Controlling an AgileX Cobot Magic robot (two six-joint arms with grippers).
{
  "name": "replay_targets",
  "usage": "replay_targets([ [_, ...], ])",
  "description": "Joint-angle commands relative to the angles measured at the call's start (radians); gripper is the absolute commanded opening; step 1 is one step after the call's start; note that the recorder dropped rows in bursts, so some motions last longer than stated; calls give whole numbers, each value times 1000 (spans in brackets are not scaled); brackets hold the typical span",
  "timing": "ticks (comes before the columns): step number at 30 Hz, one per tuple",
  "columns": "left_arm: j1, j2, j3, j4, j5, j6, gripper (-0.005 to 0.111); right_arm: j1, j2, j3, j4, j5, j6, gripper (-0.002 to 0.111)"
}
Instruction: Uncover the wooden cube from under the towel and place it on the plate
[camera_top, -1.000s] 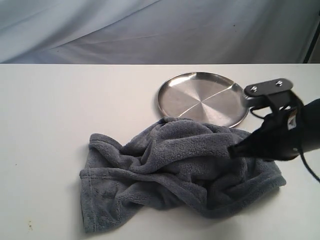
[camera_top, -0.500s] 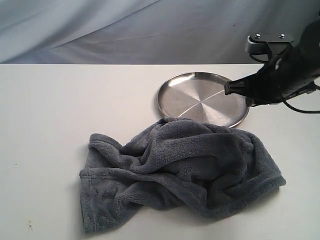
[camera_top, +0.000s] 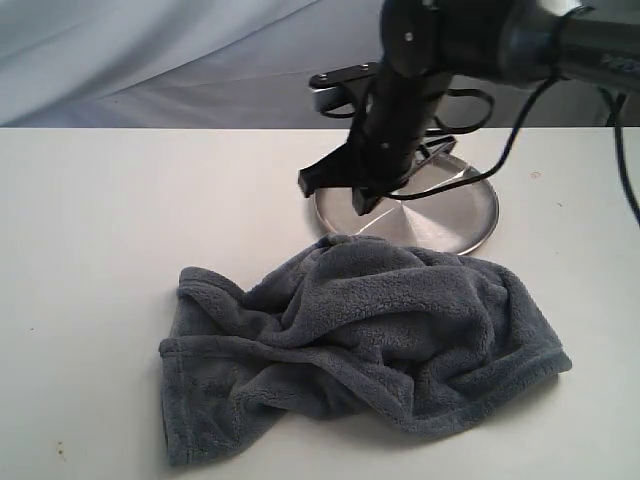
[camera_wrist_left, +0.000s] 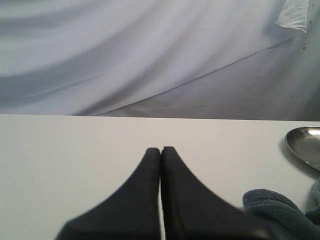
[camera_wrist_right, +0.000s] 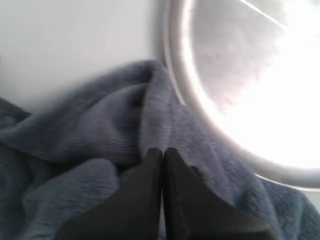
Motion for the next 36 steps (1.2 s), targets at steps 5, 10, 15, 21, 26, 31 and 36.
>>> replay_targets([
  [5, -1, -2, 4, 1, -4, -1, 1, 226, 19, -49, 16, 2, -14, 0],
  [10, -1, -2, 4, 1, -4, -1, 1, 351, 17, -23, 13, 35, -38, 0],
  [15, -1, -2, 4, 1, -4, -3, 1, 474, -15, 131, 16, 27, -38, 0],
  [21, -1, -2, 4, 1, -4, -3, 1, 519, -109, 369, 16, -66, -32, 0],
  [26, -1, -2, 4, 1, -4, -1, 1, 510, -262, 660, 27, -193, -8, 0],
  [31, -1, -2, 4, 1, -4, -3, 1, 456, -383, 834, 30, -270, 8, 0],
  [36, -1, -2, 4, 1, -4, -3, 1, 361, -457, 937, 27, -285, 14, 0],
])
